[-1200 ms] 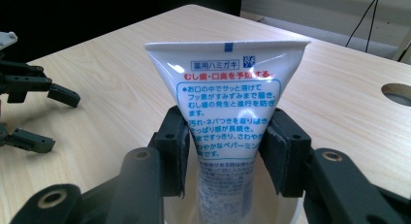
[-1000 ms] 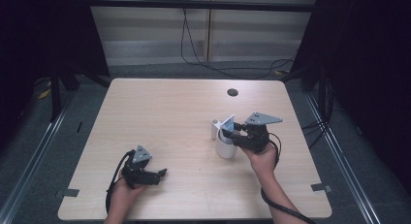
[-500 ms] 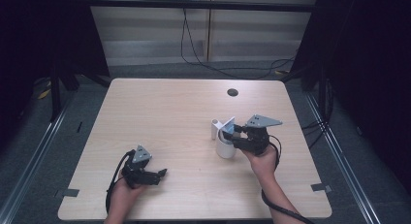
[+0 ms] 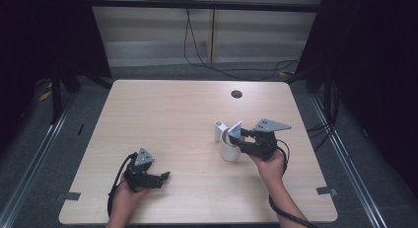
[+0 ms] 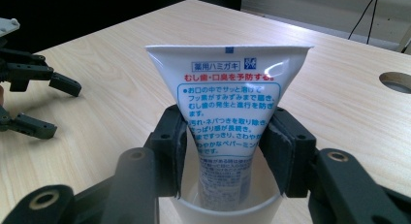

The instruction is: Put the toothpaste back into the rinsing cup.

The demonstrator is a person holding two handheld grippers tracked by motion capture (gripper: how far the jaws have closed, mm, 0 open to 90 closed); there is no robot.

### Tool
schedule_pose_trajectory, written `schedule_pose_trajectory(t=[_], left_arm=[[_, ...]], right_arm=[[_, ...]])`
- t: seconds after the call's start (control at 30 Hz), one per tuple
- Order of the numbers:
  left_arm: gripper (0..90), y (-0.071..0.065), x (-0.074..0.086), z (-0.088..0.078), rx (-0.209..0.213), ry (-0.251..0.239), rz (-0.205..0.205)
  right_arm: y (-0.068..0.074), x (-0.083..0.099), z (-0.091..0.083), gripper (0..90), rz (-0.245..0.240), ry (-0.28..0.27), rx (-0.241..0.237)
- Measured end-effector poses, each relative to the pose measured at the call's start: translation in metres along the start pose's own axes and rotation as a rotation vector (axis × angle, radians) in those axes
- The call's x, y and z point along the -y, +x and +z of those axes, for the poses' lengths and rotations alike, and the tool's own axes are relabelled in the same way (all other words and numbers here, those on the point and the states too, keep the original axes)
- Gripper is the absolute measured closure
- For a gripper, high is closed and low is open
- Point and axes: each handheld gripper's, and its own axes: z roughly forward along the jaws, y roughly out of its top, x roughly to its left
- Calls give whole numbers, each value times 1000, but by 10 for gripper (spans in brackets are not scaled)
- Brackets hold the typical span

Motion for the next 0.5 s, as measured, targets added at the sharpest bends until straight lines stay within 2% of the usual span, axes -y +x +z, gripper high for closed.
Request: schedule_pose_trajectory(t=[0.5], left_arm=[[150, 0, 0, 0, 0, 0, 0]], right_arm=[[3, 2, -3, 520, -14, 10, 7]])
